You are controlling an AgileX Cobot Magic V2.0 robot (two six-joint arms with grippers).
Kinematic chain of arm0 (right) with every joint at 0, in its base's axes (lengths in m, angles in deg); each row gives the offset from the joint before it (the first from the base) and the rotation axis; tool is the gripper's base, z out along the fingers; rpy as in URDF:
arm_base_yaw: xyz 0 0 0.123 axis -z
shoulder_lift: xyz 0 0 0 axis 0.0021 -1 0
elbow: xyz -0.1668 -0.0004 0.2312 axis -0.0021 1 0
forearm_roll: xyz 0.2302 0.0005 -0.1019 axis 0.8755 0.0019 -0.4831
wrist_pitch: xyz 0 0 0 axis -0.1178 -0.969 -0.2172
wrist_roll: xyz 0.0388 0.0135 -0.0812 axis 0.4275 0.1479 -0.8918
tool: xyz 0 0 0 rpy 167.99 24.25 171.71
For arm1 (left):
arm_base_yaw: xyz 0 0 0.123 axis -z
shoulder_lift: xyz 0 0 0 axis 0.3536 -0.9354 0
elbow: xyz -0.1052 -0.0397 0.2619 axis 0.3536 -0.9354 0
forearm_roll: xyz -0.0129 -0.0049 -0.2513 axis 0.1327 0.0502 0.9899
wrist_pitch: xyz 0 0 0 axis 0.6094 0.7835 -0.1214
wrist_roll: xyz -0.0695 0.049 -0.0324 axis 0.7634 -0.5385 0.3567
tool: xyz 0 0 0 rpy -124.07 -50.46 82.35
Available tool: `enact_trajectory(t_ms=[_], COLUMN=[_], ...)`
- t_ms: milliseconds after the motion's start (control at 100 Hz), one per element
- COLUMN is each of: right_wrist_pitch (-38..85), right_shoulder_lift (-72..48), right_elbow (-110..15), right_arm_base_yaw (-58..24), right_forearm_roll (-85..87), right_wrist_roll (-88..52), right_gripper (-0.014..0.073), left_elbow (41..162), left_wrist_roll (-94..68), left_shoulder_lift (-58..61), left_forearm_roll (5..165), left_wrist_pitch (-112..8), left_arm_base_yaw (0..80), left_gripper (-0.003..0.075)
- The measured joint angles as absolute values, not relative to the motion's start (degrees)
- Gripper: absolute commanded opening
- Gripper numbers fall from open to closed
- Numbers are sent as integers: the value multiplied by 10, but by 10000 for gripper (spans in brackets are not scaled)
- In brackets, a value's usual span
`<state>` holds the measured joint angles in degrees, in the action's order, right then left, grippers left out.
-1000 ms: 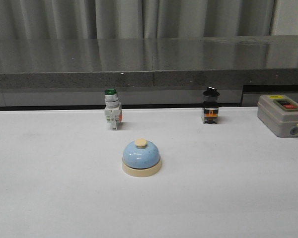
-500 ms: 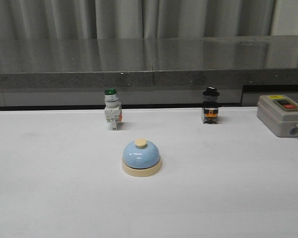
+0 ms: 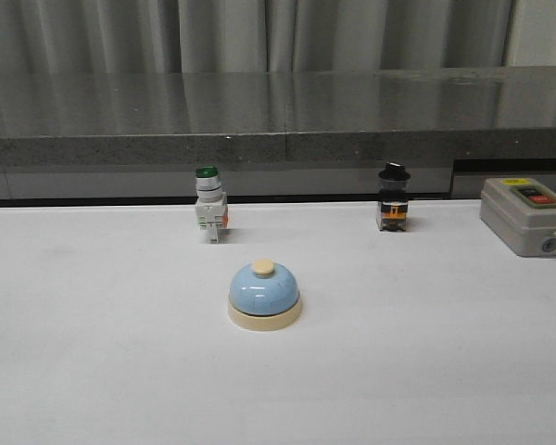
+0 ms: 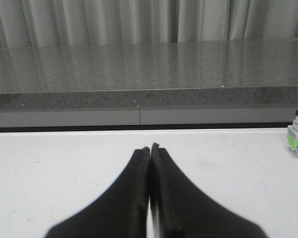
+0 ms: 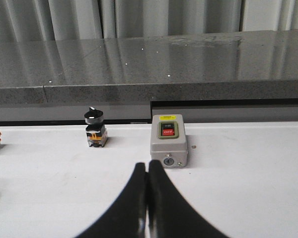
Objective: Place and press bell with both arms
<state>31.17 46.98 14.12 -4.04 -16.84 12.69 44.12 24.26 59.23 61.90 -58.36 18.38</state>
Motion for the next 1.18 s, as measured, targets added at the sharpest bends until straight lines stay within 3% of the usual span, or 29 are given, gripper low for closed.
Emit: enact_trajectory(t_ms=[1180], right_wrist_pitch=[296], right_shoulder_lift=[470], right_elbow=[141], right_arm_base_yaw=[-40], right_forearm_roll=[-190], right_wrist_roll=[128], right_gripper=[-68], left_elbow=[441], left_wrist_roll=[243], left_shoulder_lift=[592], left_forearm_roll=[619], left_wrist_pitch=[-584], left_arm_base_yaw=[184], left_gripper=[-19])
